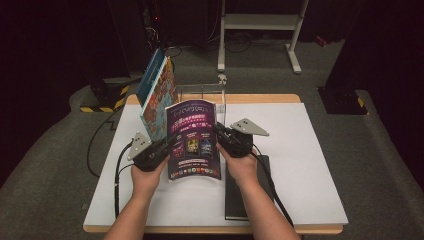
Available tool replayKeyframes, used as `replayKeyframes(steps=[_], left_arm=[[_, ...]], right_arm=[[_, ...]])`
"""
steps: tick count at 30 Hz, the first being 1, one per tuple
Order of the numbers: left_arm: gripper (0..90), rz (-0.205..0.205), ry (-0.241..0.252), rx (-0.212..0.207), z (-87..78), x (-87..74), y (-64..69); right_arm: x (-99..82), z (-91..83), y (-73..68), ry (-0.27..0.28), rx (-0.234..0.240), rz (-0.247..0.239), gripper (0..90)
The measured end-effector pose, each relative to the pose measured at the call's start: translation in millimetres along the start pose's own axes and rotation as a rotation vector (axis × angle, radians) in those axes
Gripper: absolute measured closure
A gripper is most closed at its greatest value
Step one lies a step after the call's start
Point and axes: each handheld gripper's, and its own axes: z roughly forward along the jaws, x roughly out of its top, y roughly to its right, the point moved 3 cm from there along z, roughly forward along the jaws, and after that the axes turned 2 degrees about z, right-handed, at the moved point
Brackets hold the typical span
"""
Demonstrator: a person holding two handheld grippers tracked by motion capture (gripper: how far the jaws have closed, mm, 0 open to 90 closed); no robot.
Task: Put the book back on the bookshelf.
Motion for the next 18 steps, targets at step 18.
replayKeyframes(steps=[18], left_arm=[[78.6,0.012,-0.003,0.007,-11.7,-6.5,-1.5]], right_arm=[[-14.6,-17.2,-7.5,0.050,0.012,-0.027,83.0]])
